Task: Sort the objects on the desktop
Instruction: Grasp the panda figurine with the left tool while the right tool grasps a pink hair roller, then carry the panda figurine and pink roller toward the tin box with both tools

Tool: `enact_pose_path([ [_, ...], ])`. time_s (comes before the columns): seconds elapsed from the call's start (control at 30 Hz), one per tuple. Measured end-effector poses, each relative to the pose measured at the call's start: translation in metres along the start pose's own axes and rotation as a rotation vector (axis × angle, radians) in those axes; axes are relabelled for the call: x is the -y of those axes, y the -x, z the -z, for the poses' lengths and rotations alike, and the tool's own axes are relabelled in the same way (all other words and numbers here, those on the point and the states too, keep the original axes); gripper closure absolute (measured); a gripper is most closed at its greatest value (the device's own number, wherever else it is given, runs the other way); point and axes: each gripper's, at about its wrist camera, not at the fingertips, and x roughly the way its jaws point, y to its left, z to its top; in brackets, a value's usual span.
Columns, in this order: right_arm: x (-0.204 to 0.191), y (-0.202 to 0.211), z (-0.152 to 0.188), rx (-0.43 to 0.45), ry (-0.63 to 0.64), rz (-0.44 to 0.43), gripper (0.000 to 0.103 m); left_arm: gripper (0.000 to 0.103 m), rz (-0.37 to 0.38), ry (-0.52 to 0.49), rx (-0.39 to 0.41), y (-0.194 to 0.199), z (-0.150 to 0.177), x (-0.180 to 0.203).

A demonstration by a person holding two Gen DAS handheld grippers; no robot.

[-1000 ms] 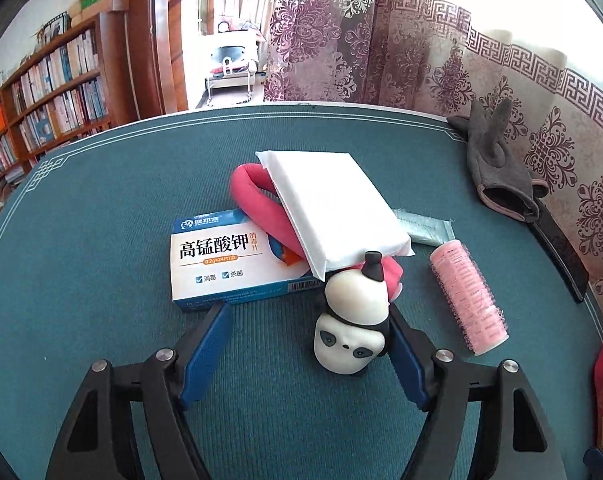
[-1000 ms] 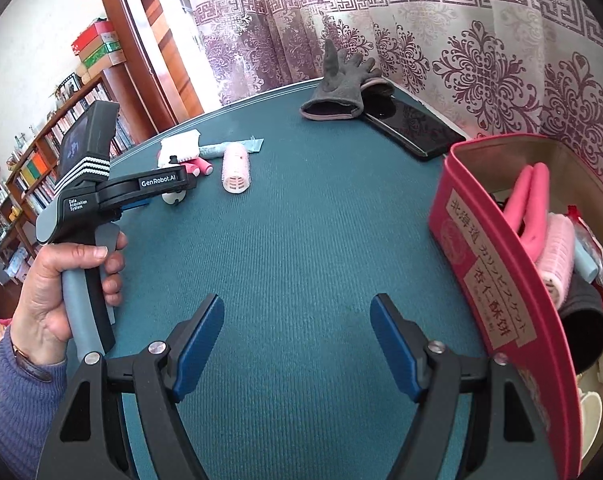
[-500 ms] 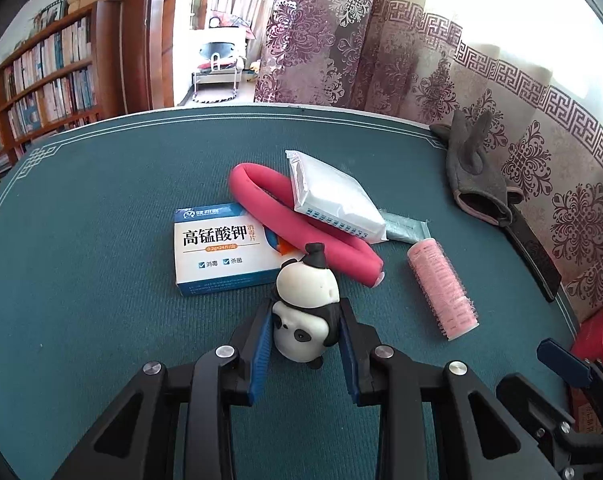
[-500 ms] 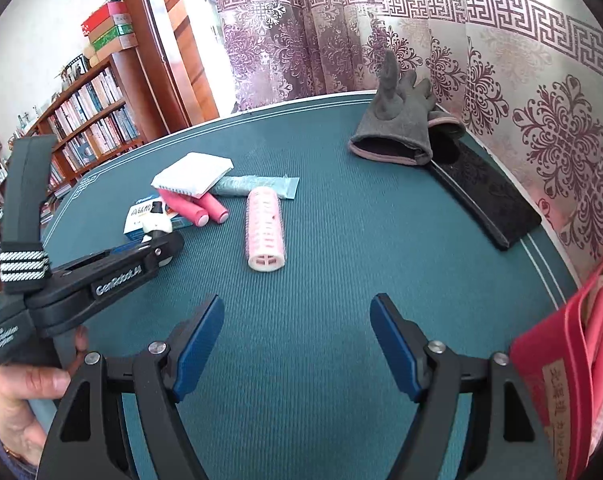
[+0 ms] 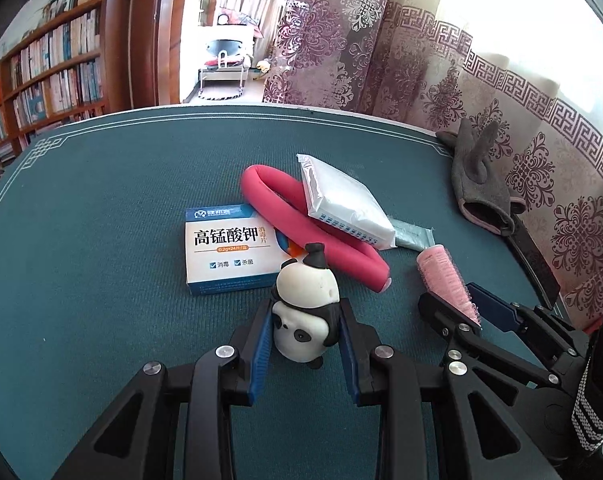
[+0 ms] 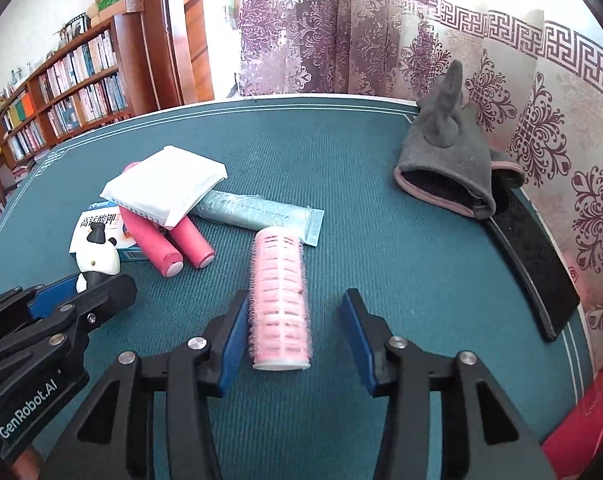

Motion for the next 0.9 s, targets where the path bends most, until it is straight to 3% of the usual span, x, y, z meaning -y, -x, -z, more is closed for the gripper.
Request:
enact_pose_path([
  [0.03,-0.001,0.001,0.0,-0.001,0.005,-0.001,0.068,0.071,0.002,0.001,0.0,0.0,0.0,0.0],
  [0.1,-0.004,0.003,0.002,-0.002,0.017,0.002,0.073,0.071,0.007,0.002,0.0,0.001,0.0,0.001],
  [0.4,-0.007,0.025,0.022,-0.018,-0.005,-0.008,0.073,0.071,-0.005,-0.017,0.051,0.017,-0.003,0.006],
  [0.9,0.006,0.098,0.057,0.041,-0.07,-0.02,0.073,0.071,0.033,-0.06,0.106,0.04,-0.004,0.027],
])
